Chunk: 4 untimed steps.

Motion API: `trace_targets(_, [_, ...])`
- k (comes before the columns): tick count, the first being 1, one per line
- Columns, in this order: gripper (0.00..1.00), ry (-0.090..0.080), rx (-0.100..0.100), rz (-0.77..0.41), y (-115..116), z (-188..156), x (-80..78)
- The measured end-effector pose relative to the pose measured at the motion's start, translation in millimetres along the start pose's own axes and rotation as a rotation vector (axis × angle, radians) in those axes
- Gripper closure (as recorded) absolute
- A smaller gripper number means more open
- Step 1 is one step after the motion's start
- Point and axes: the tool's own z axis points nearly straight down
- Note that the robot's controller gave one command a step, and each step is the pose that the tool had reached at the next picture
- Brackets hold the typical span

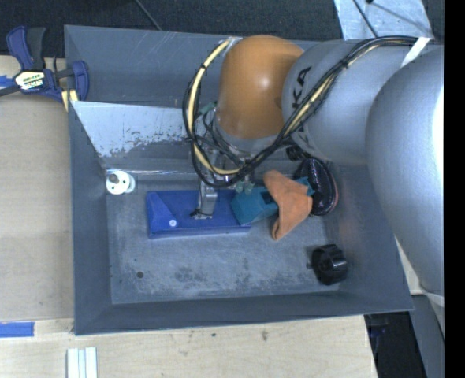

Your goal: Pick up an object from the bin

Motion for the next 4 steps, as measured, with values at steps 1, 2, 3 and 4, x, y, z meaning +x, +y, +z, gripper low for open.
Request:
trace_targets(1, [0.00, -0.003, -0.002, -0.002, 26, 2, -23.2])
trace_targets(2, [0.00, -0.001, 0.000, -0.154, 31, 27, 0.3])
trace_targets(3, [0.00, 0.003, -0.001, -0.062, 32, 37, 5.8])
trace_targets(4, [0.00, 0.000, 0.000, -0.081, 50, 46, 22.9])
